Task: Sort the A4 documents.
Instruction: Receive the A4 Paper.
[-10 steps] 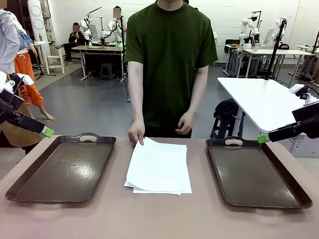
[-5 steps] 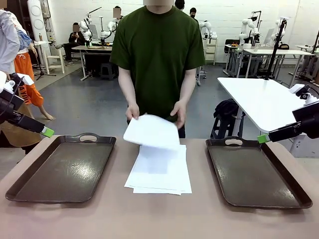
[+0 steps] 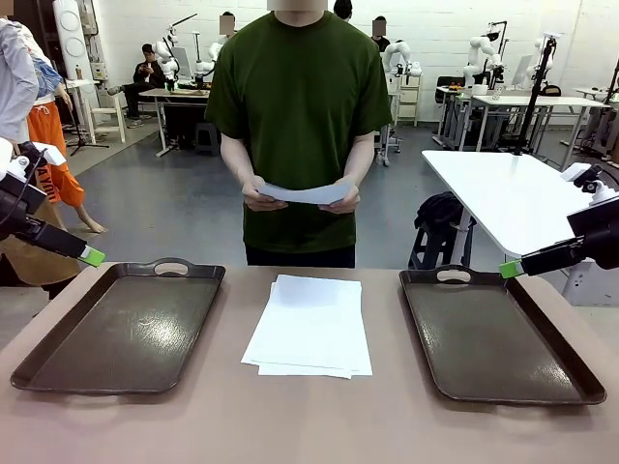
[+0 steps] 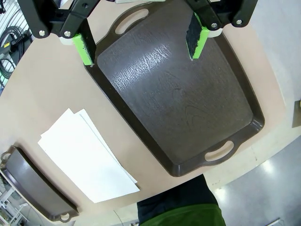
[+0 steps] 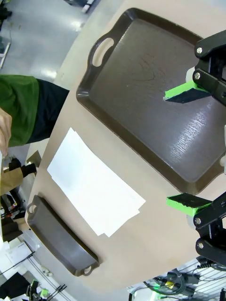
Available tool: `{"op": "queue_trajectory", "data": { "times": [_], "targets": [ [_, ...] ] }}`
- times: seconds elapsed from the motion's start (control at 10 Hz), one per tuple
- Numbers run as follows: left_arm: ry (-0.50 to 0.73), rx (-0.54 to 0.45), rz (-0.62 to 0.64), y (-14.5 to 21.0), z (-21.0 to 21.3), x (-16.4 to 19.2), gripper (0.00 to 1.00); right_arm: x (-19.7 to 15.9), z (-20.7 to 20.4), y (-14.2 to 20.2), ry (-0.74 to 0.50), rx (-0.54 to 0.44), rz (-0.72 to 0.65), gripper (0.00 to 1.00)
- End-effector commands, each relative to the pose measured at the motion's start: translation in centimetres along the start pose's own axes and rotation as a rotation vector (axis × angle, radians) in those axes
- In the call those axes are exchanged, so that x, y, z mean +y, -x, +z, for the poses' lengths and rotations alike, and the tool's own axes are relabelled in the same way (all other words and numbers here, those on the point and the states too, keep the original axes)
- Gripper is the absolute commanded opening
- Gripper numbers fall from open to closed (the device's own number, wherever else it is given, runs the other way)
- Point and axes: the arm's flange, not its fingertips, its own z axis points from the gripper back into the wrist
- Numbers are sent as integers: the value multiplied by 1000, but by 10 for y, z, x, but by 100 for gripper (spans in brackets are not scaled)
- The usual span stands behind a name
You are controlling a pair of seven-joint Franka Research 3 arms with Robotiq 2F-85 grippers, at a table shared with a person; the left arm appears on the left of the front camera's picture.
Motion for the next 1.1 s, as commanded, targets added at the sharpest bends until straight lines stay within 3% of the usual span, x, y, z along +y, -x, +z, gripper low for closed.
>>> {"op": "queue_trajectory", "data": {
  "times": [0.0,1.0],
  "targets": [
    [10,-10,-5,1,1,2,100,-4,-4,0,-14,-11,8,100],
    [10,-10,-5,1,1,2,100,-4,-4,0,-14,-11,8,100]
  ]
}}
